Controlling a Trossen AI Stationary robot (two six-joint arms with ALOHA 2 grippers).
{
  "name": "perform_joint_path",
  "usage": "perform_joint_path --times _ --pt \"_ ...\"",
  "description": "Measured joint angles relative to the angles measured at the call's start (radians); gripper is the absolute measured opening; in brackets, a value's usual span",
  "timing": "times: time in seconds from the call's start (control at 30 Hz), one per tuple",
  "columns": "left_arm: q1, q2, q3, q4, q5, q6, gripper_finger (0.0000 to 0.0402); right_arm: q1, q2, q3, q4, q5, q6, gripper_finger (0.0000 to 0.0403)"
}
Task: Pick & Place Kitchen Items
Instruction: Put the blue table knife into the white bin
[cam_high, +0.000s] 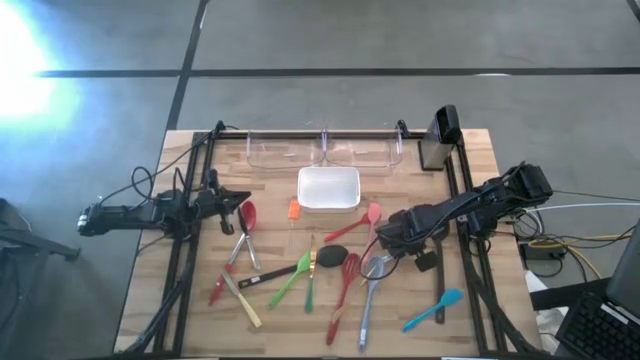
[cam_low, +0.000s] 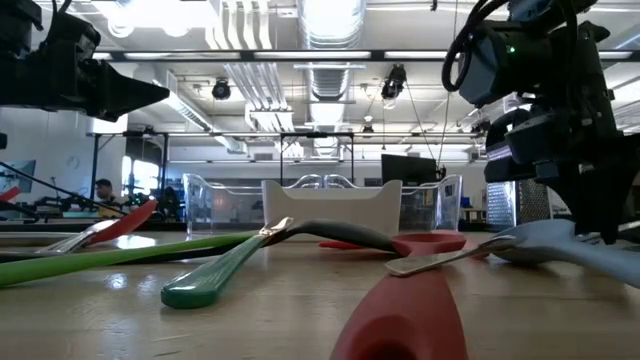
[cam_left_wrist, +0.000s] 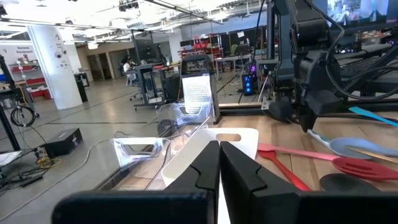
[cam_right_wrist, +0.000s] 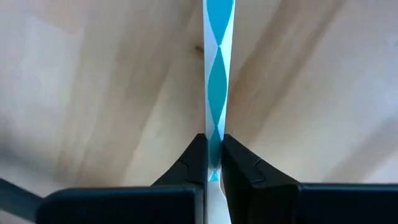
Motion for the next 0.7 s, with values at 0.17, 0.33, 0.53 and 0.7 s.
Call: perform_joint_path --times 0.17,0.33,0.53,0.7 --pt "0.0 0.0 0.0 0.0 0.0 0.0 0.0018 0.0 -0.003 0.057 -0.116 0.081 0.031 0.0015" --pt "0.0 0.0 0.0 0.0 0.0 0.0 0.0016 -0.001 -0.042 0.127 -0.166 0.155 0.054 0.0014" --pt "0.0 0.0 0.0 0.0 0.0 0.0 0.0018 -0.043 -0.122 0.236 -0.13 0.274 0.049 0.0014" --pt "0.0 0.0 0.0 0.0 0.0 0.0 0.0016 -0.156 -0.143 0.333 -0.004 0.275 0.03 0.0013"
